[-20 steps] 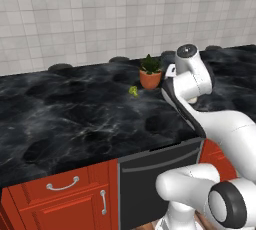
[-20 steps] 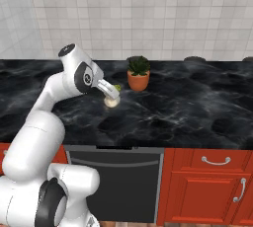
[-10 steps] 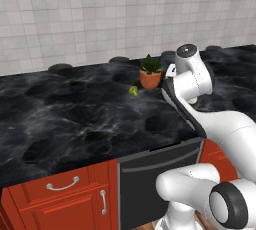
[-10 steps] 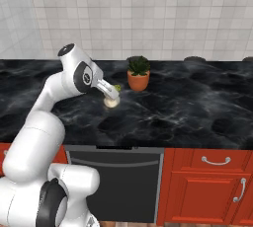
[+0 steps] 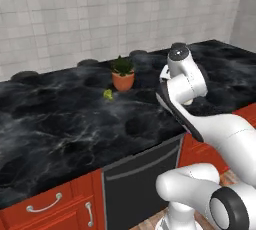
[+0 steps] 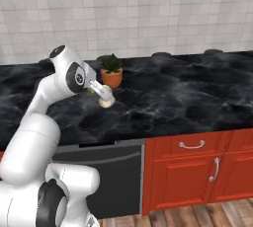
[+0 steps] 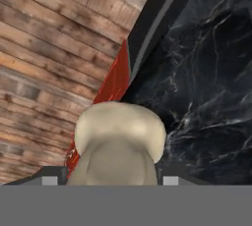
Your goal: Pick the candle and jar from the dining table and place them in the open cabinet. Close the cabinet after placing the objects.
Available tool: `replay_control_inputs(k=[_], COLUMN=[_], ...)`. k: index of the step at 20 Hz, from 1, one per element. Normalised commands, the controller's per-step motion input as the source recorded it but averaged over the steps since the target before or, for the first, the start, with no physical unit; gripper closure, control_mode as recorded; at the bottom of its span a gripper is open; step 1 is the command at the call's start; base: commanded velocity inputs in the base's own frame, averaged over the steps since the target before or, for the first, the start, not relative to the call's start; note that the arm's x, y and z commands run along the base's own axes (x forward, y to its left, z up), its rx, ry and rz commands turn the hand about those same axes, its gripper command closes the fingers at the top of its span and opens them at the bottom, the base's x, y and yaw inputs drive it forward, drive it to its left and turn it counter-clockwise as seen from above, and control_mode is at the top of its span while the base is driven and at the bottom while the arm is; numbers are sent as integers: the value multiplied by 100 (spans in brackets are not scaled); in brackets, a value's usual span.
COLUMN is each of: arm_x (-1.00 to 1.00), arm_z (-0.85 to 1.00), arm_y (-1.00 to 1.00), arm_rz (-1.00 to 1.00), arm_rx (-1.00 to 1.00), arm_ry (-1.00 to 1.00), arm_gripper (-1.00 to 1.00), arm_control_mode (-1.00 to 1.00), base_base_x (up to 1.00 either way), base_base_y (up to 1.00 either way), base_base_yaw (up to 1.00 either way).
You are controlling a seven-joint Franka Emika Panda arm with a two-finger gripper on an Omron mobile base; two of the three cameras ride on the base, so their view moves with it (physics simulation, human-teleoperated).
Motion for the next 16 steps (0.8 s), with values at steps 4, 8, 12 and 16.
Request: replay_control_inputs(k=[4, 8, 12, 16], arm_x=[0, 0, 0, 0], arm_z=[0, 0, 0, 0], arm_y=[0, 0, 0, 0], arm_rz=[0, 0, 0, 0], arm_rx=[0, 0, 0, 0], arm_ry=[0, 0, 0, 0], arm_gripper=[100, 100, 100, 100], arm_control_mode=[100, 100, 100, 100], base_base_x=[-4, -3, 0, 0], base_base_y=[-12, -8, -20, -19], base_base_yaw=[-55, -58, -57, -58])
